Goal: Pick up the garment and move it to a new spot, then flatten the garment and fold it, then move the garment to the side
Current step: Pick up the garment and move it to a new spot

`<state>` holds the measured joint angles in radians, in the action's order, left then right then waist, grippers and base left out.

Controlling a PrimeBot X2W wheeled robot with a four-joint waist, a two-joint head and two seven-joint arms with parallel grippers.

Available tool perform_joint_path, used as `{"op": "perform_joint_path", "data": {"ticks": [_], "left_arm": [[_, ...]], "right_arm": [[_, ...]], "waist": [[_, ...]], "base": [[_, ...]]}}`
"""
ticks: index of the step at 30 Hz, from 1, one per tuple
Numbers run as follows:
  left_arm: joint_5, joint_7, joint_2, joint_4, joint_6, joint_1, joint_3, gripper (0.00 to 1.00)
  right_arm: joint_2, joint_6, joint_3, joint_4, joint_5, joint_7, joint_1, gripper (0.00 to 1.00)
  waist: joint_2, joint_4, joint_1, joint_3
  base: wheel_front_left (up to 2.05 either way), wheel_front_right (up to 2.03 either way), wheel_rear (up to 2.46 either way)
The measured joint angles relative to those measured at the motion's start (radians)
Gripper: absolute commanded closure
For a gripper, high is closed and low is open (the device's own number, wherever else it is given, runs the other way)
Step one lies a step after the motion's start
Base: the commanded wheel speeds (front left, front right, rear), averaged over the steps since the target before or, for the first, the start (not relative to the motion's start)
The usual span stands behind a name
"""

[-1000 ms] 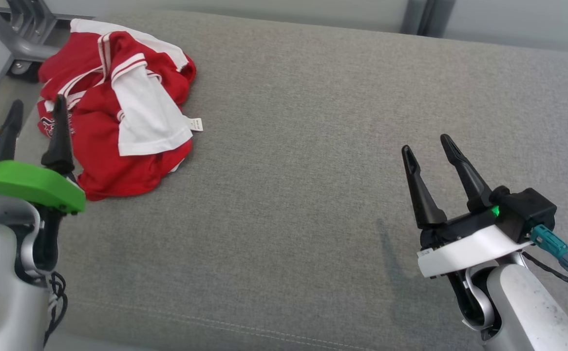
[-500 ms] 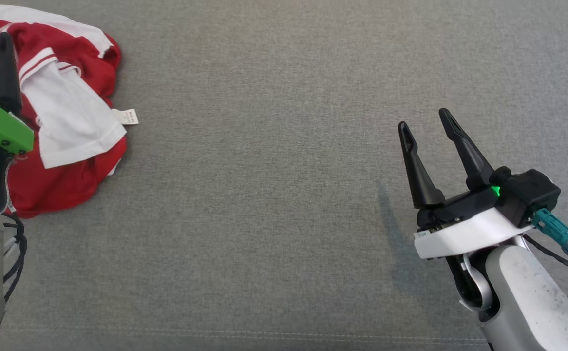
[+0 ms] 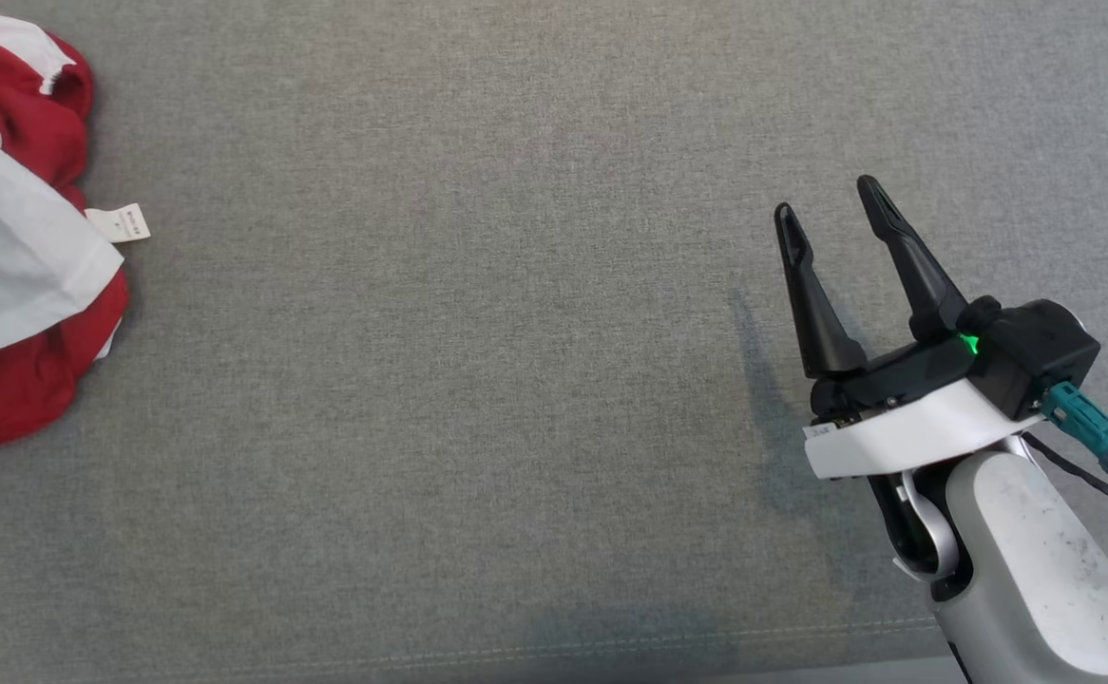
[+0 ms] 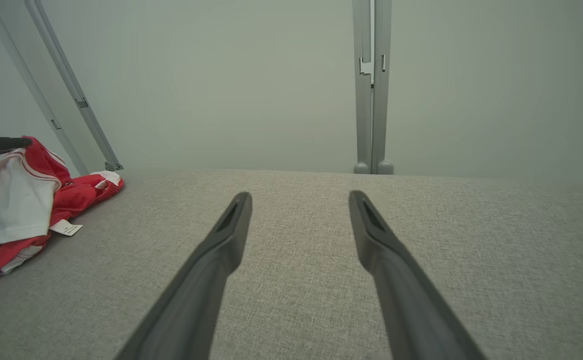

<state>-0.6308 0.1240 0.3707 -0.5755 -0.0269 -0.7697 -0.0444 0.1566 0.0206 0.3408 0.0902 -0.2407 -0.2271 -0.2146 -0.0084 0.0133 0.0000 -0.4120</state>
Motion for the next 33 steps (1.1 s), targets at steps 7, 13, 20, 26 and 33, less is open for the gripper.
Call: {"op": "perform_joint_path", "data": {"ticks": [7,13,20,26,33], "left_arm": [[0.028,0.016,-0.001,-0.096,-0.027,-0.017,-0.013,0.0],[0.028,0.015,-0.007,-0.138,-0.028,-0.054,-0.02,1.0],[0.033,-0.018,-0.027,-0.176,-0.025,-0.077,-0.028,1.0],[0.039,-0.063,-0.036,-0.207,-0.003,-0.08,-0.035,1.0],[0.052,-0.142,-0.041,-0.208,0.038,-0.092,-0.054,1.0]], "right_arm": [[0.0,0.016,-0.01,-0.007,0.004,-0.001,-0.005,0.0],[-0.005,0.016,-0.008,-0.02,0.004,-0.002,-0.016,0.0],[-0.007,0.016,-0.008,-0.041,0.004,-0.011,-0.023,0.0],[-0.013,0.008,-0.006,-0.067,0.004,-0.012,-0.023,0.0],[-0.03,0.006,-0.006,-0.099,-0.004,-0.016,-0.023,0.0]], "waist": [[0.0,-0.023,0.0,-0.034],[0.0,-0.02,0.0,-0.034],[0.0,-0.009,0.0,-0.017],[0.0,-0.004,0.0,0.01],[0.0,-0.003,0.0,0.059]], "base": [[0.0,0.0,0.0],[0.0,0.0,0.0],[0.0,0.0,0.0],[0.0,0.0,0.0],[0.0,0.0,0.0]]}}
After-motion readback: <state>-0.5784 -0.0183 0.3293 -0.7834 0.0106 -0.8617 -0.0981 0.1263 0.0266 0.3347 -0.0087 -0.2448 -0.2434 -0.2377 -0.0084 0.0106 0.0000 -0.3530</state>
